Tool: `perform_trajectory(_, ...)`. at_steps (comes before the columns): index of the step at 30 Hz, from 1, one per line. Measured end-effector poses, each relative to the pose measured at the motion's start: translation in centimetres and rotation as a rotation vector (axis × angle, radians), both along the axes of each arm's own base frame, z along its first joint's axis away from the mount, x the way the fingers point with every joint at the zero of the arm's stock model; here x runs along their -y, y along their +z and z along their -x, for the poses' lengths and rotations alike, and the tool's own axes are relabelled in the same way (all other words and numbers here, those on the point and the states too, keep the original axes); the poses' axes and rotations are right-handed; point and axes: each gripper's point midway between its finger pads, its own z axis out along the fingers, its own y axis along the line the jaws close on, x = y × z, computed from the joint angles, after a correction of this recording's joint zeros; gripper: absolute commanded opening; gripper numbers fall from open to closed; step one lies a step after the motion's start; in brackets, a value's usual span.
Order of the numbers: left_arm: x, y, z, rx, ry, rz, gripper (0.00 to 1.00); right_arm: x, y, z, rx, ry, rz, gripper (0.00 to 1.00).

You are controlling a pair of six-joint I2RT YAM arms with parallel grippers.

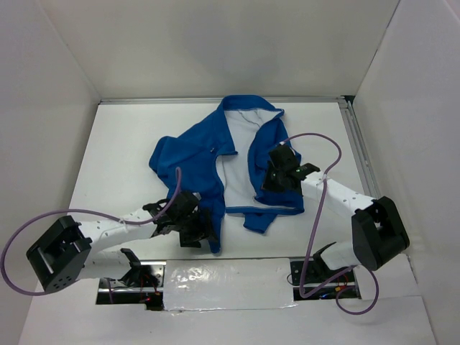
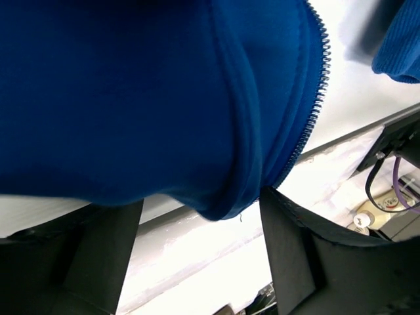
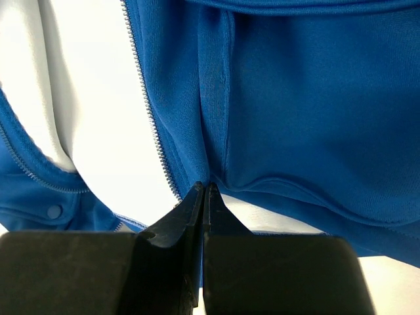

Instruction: Zip up the jacket

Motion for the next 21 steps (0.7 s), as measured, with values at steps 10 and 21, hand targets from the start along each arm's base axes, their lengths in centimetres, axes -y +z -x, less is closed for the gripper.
perform_trajectory(10,1.2,-0.5,-0.4,0.004,-0.037,0.033,0.44,0.0,0.0,0.0,0.002,-0.001,0.002,0.00)
perform_trajectory(21,2.4,1.2,-1.9,0.082,-0.089,0.055,0.00,-0.6,1.0,1.8,0.087,0.104,-0.071,0.00)
